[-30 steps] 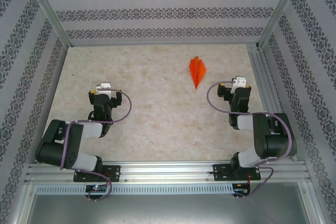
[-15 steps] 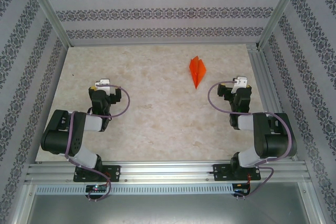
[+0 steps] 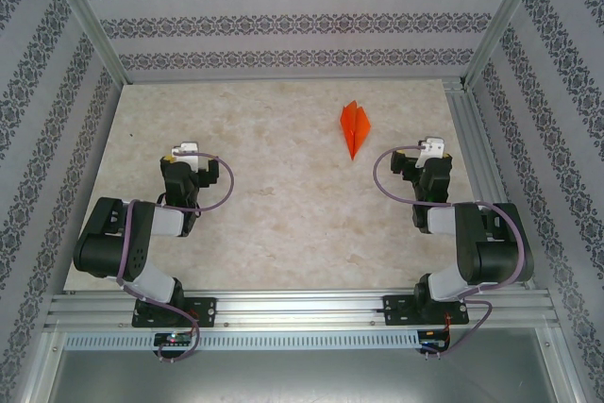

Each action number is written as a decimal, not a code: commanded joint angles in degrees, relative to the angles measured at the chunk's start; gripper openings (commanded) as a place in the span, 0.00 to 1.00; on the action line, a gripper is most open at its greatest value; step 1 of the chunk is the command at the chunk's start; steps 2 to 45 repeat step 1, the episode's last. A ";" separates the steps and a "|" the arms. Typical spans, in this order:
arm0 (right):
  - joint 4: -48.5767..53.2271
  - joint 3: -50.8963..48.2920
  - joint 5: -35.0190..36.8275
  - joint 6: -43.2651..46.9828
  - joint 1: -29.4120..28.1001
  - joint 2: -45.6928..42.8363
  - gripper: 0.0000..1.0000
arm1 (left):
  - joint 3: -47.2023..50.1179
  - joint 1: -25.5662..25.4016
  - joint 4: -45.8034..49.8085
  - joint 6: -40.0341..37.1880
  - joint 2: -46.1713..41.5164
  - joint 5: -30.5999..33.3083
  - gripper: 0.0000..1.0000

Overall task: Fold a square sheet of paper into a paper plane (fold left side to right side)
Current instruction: Reset both arms

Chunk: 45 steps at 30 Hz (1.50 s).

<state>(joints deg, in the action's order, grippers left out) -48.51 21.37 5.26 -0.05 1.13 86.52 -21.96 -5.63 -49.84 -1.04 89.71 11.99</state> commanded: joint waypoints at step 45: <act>-1.93 0.77 0.15 -0.08 -0.59 -0.54 0.98 | -0.71 0.49 0.19 0.86 -0.31 -1.02 1.00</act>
